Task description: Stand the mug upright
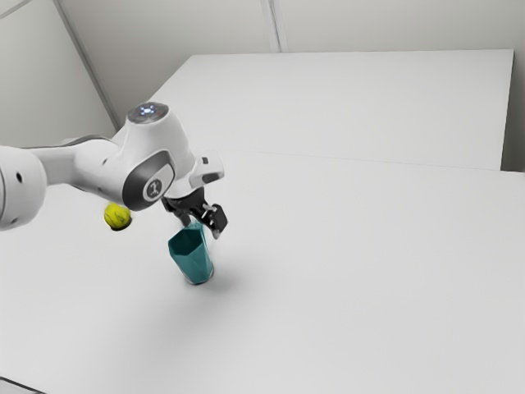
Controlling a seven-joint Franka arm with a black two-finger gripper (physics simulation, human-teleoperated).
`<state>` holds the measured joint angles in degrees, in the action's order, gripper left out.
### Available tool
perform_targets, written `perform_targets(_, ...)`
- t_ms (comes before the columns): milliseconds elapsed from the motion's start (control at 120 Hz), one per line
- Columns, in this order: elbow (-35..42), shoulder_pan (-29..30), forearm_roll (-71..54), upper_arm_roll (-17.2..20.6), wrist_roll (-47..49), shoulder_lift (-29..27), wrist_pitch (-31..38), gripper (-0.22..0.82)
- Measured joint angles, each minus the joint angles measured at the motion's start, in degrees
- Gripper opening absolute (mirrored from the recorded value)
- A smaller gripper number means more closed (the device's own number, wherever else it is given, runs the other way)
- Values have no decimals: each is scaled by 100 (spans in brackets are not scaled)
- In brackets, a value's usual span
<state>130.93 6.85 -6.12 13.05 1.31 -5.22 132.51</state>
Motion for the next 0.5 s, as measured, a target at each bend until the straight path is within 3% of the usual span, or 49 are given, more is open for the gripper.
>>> perform_targets(500, -2460, -7, 411, 13, 28, 502, -2559, 58)
